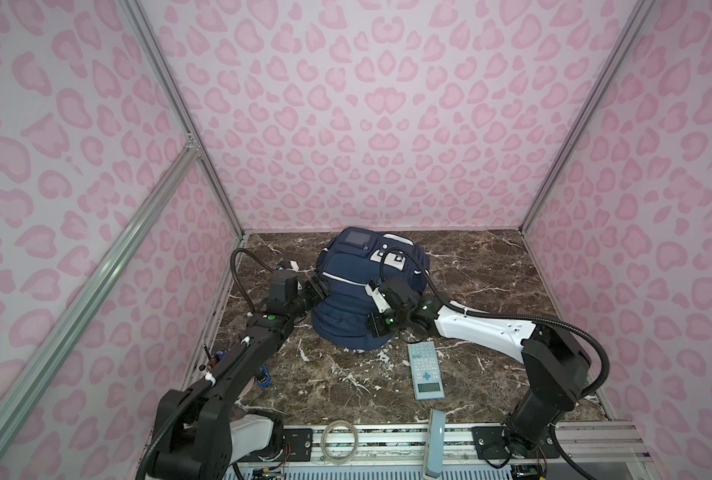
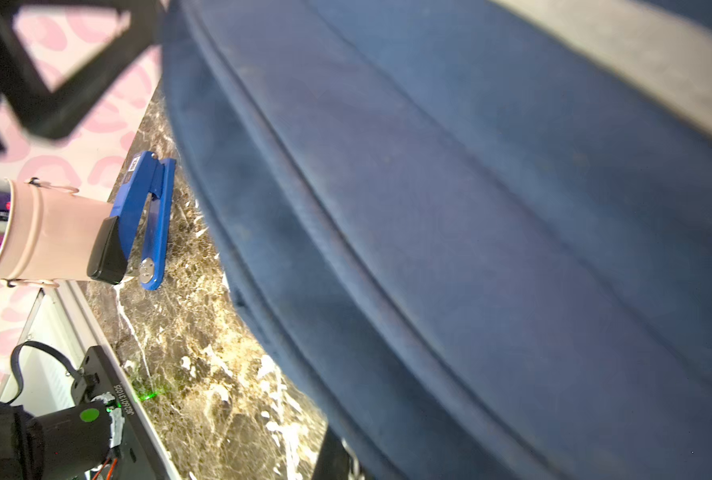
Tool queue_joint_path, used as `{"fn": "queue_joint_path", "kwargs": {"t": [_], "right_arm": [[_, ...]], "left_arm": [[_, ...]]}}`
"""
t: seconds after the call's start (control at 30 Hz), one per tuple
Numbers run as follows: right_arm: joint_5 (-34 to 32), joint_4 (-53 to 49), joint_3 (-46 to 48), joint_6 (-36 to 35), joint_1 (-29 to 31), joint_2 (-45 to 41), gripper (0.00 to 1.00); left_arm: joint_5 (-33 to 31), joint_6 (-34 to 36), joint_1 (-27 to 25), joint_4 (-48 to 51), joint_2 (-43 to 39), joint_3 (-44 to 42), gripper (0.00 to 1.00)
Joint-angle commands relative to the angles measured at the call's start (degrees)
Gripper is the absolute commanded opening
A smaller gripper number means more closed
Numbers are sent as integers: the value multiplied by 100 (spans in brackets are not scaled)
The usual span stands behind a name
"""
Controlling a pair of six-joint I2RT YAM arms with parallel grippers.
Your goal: Pack the student bag
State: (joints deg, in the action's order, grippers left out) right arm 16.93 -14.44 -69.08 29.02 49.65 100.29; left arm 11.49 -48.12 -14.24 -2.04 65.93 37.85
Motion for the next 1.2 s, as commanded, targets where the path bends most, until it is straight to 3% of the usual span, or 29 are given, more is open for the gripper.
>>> {"fn": "queue_joint_path", "kwargs": {"t": [0.0, 0.1, 0.23, 0.3, 0.33, 0.37, 0.43, 0.6, 0.8, 0.97, 1.17], "right_arm": [[8, 401, -218, 114, 143, 207, 0], [-14, 375, -360, 53, 266, 331, 0], [-18, 435, -361, 43, 396, 321, 0], [-31, 431, -307, 39, 414, 253, 0], [-51, 393, -264, 15, 414, 218, 0], [-128, 317, -215, -25, 405, 165, 0], [-269, 149, -73, -100, 325, 45, 0], [-13, -23, 625, -276, -362, -344, 0], [126, -318, 1025, -757, -1537, -603, 0], [121, -448, 905, -1125, -2420, -408, 0], [-8, -448, 478, -1452, -2770, 51, 0]], "left_arm": [[291, -810, -256, -419, -526, -610, 79], [499, -1404, -684, -1322, -397, -910, 81], [-85, -1105, -1229, -1132, 384, -337, 80], [-4, -1142, -1222, -1360, 752, -290, 63], [-17, -1115, -1217, -1416, 850, -281, 49], [-32, -1063, -1214, -1345, 884, -260, 29], [-63, -920, -1213, -1129, 833, -202, 4], [26, -643, -1122, -582, 415, -288, 3], [652, -324, -809, -385, 122, -456, 3], [1382, 133, -585, -236, 252, -389, 3], [1996, 762, -572, -13, 515, -147, 4]]}}
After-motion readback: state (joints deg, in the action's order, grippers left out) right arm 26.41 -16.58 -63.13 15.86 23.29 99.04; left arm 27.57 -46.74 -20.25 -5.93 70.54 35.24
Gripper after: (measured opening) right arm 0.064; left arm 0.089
